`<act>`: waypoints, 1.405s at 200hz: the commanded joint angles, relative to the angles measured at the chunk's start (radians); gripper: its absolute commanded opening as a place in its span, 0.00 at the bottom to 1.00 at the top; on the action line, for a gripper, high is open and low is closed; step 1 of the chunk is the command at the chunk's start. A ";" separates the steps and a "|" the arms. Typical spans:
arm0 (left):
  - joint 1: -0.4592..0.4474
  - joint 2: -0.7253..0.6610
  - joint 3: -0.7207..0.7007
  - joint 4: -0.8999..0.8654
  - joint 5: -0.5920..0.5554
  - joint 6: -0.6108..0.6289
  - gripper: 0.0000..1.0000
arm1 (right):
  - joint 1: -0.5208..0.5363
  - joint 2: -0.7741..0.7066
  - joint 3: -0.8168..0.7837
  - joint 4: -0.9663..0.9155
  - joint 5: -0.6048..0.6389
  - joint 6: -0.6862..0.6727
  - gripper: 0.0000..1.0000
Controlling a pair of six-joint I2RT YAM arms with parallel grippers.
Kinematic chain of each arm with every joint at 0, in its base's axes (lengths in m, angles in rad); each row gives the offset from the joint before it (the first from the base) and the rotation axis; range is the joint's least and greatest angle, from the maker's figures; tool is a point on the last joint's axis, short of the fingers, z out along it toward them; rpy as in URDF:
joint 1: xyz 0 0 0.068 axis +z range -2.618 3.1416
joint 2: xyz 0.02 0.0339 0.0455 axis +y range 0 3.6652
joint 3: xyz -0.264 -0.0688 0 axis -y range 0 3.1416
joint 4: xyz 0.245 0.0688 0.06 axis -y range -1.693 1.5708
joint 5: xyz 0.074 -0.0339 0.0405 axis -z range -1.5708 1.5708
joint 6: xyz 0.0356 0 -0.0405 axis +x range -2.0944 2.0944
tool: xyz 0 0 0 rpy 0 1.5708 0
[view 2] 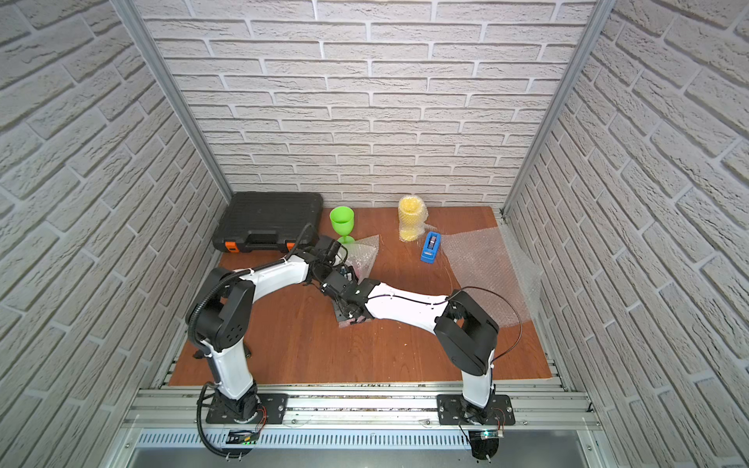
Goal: Wrap wine glasses in bubble wrap
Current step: Wrap the wine glass in bubble wrap, then pick up the bubble wrap from the center of the board.
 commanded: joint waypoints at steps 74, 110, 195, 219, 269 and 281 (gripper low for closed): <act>0.007 0.002 -0.042 -0.017 -0.030 -0.037 0.74 | 0.006 0.060 0.036 -0.076 0.111 -0.115 0.29; 0.018 -0.046 -0.062 -0.019 -0.058 -0.047 0.88 | 0.003 0.013 0.011 -0.075 0.126 -0.135 0.06; 0.170 -0.197 -0.100 -0.115 -0.095 0.027 0.98 | -0.013 -0.151 -0.184 0.007 0.068 -0.539 0.02; 0.236 -0.187 -0.133 -0.129 -0.085 0.057 0.98 | -0.017 -0.182 -0.237 0.041 0.081 -0.635 0.02; 0.349 -0.207 -0.161 -0.177 -0.066 0.149 0.96 | -0.033 -0.243 -0.326 0.151 0.080 -0.826 0.02; 0.372 -0.239 -0.148 -0.211 -0.088 0.189 0.95 | -0.036 -0.261 -0.343 0.187 0.064 -0.881 0.02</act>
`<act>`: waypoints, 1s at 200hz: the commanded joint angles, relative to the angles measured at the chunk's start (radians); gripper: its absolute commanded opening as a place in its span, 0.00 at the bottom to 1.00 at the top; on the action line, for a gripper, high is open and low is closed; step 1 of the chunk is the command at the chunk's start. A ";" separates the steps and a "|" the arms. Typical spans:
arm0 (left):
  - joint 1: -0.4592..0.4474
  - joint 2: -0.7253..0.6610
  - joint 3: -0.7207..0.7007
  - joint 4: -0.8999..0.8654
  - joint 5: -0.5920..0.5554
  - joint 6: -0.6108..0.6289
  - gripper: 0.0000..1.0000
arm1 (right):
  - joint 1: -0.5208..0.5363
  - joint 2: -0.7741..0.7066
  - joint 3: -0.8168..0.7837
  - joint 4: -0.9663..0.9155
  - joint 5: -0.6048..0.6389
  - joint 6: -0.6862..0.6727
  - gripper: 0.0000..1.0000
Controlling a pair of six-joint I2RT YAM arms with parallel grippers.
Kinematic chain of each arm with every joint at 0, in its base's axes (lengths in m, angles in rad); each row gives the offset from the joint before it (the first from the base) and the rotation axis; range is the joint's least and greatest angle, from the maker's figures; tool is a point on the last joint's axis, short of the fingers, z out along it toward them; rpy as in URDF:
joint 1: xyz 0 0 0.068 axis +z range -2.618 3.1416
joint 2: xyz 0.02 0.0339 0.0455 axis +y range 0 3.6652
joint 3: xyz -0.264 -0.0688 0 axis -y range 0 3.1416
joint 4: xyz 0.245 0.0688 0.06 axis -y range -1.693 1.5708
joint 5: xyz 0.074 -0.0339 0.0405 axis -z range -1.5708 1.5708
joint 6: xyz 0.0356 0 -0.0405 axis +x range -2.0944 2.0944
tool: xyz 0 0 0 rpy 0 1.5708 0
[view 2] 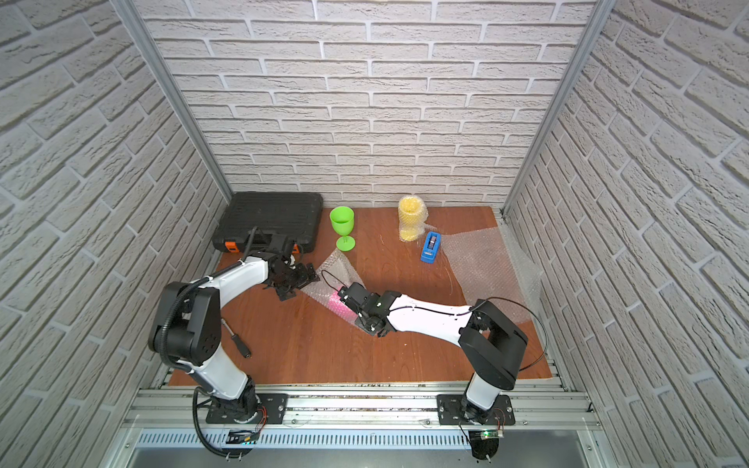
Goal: Wrap wine glasses in bubble wrap
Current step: Pick up the bubble wrap from the center of the board, then wrap the wine glass in bubble wrap.
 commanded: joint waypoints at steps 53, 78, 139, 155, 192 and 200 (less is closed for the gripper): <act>0.035 -0.159 0.193 -0.210 -0.012 0.331 0.87 | -0.030 -0.177 -0.137 0.212 -0.128 -0.505 0.02; -0.016 -0.113 0.264 -0.279 0.073 0.348 0.83 | -0.046 -0.197 -0.185 0.283 -0.163 -0.619 0.03; -0.176 -0.044 0.165 -0.240 0.014 0.228 0.69 | -0.078 -0.162 -0.175 0.290 -0.186 -0.616 0.03; -0.187 -0.030 0.123 -0.204 0.024 0.211 0.70 | -0.081 -0.160 -0.178 0.288 -0.182 -0.607 0.03; -0.203 0.074 0.136 -0.302 -0.134 0.236 0.79 | -0.088 -0.161 -0.185 0.301 -0.133 -0.589 0.03; -0.203 0.094 0.138 -0.327 -0.165 0.244 0.79 | -0.090 -0.163 -0.190 0.312 -0.113 -0.584 0.03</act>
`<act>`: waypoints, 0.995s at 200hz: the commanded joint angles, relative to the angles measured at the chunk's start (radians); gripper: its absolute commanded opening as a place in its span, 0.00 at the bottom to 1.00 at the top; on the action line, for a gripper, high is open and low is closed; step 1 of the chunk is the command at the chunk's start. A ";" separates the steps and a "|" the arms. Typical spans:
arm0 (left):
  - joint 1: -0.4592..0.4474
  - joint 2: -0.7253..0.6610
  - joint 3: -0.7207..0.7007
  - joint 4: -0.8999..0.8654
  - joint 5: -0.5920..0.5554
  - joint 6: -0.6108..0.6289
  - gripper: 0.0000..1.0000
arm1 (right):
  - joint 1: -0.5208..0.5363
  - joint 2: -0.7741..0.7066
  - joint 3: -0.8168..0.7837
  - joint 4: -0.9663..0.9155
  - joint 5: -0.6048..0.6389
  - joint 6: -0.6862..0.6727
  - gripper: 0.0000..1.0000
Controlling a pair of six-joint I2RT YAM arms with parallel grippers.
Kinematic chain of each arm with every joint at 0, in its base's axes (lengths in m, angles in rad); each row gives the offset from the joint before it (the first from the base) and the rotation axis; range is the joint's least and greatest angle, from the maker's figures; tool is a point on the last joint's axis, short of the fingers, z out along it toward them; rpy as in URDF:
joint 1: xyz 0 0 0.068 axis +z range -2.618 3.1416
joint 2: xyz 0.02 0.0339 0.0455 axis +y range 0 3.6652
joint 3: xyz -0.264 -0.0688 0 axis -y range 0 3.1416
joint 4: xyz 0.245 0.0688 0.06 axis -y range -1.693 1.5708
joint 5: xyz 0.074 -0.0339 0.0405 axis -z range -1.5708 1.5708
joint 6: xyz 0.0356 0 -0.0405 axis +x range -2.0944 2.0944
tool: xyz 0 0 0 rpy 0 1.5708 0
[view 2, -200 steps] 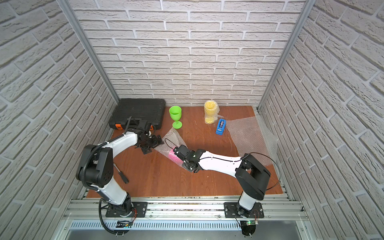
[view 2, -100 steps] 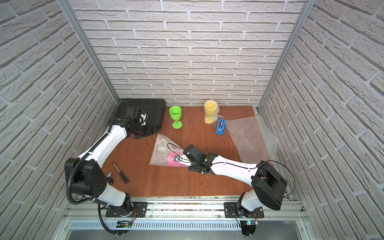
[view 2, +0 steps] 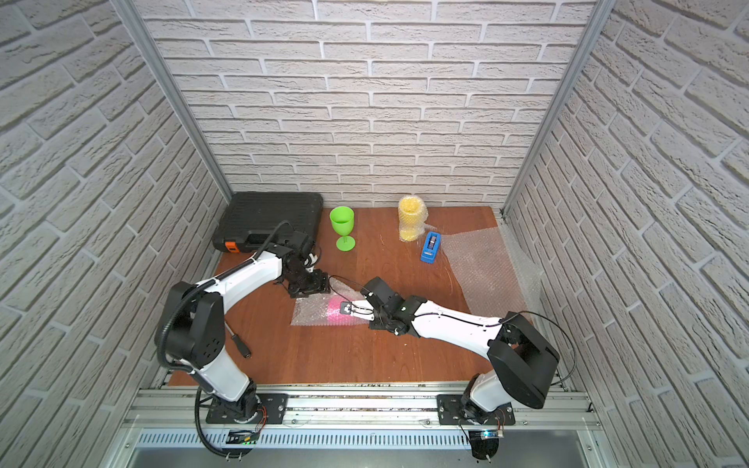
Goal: Wrap wine glasses in bubble wrap
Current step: Wrap the wine glass in bubble wrap.
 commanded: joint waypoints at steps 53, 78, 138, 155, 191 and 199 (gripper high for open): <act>0.052 0.086 0.043 -0.228 -0.241 0.075 0.75 | -0.026 -0.046 -0.052 0.127 0.093 0.019 0.03; 0.092 0.016 0.089 -0.272 -0.309 0.123 0.74 | -0.027 -0.075 -0.080 0.162 0.054 -0.010 0.03; 0.107 -0.198 0.175 -0.072 0.044 0.497 0.74 | -0.030 -0.097 -0.115 0.195 -0.016 -0.110 0.03; 0.085 -0.182 0.164 -0.025 0.198 0.654 0.72 | -0.030 -0.101 -0.113 0.196 -0.029 -0.114 0.03; -0.037 -0.130 0.105 0.023 0.279 1.122 0.87 | -0.031 -0.105 -0.120 0.182 -0.056 -0.118 0.03; -0.056 -0.105 0.104 0.022 0.274 1.201 0.90 | -0.031 -0.105 -0.120 0.177 -0.058 -0.119 0.03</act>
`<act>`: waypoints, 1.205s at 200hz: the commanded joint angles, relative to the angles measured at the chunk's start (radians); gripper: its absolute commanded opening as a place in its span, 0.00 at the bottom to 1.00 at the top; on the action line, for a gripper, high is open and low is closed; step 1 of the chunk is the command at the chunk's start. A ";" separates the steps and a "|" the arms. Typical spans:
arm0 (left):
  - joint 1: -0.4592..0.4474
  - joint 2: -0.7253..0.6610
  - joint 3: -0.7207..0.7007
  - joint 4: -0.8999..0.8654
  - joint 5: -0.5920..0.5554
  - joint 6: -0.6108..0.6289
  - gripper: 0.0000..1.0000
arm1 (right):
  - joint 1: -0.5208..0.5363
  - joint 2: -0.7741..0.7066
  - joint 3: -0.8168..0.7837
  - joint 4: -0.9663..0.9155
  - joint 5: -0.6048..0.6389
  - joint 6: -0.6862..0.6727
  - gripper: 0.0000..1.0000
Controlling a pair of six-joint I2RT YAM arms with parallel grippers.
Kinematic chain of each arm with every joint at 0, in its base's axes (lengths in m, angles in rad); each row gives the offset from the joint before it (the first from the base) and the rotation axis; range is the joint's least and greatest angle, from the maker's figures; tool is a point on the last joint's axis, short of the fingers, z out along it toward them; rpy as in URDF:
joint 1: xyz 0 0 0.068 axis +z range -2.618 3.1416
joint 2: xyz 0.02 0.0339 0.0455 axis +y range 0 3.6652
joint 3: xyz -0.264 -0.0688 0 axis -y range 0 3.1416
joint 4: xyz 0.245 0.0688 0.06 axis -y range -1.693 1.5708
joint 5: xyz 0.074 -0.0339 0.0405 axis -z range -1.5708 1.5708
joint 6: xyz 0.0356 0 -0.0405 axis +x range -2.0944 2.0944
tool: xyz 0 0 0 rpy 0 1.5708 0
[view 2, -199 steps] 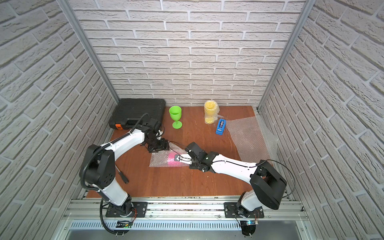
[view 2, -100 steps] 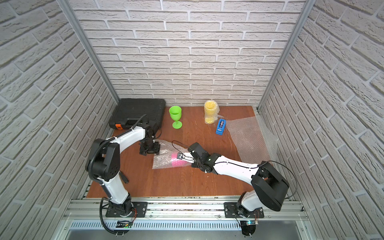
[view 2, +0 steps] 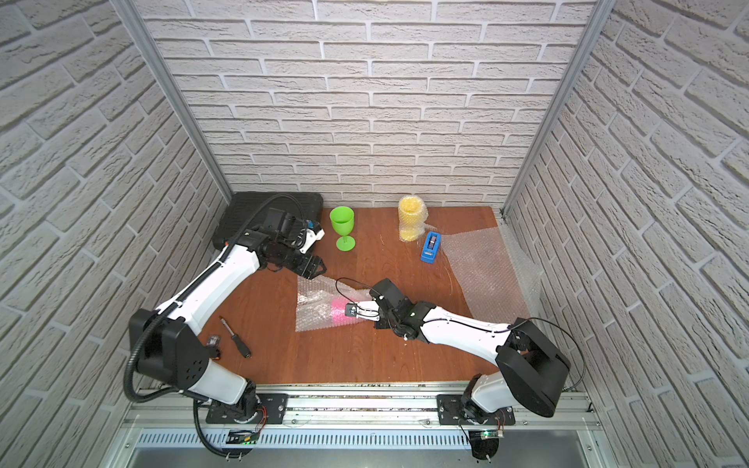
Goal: Wrap wine glasses in bubble wrap
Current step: Wrap the wine glass in bubble wrap.
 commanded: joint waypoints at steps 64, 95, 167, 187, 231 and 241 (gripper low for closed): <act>-0.092 0.248 0.038 -0.085 0.121 0.616 0.67 | -0.013 -0.011 -0.001 0.019 -0.019 0.028 0.03; -0.096 0.180 -0.026 0.001 0.102 0.576 0.29 | -0.032 0.012 0.034 -0.048 -0.048 0.098 0.03; -0.156 0.031 -0.154 0.037 0.203 0.512 0.18 | -0.066 0.074 0.139 -0.202 -0.155 0.327 0.03; -0.163 0.037 -0.179 0.067 0.146 0.479 0.28 | -0.069 0.054 0.108 -0.183 -0.180 0.308 0.02; -0.116 0.042 -0.105 0.128 0.030 0.527 0.62 | -0.067 -0.016 0.024 -0.122 -0.203 0.160 0.03; -0.090 0.061 -0.066 0.127 0.040 0.541 0.64 | -0.068 -0.029 0.013 -0.109 -0.204 0.132 0.03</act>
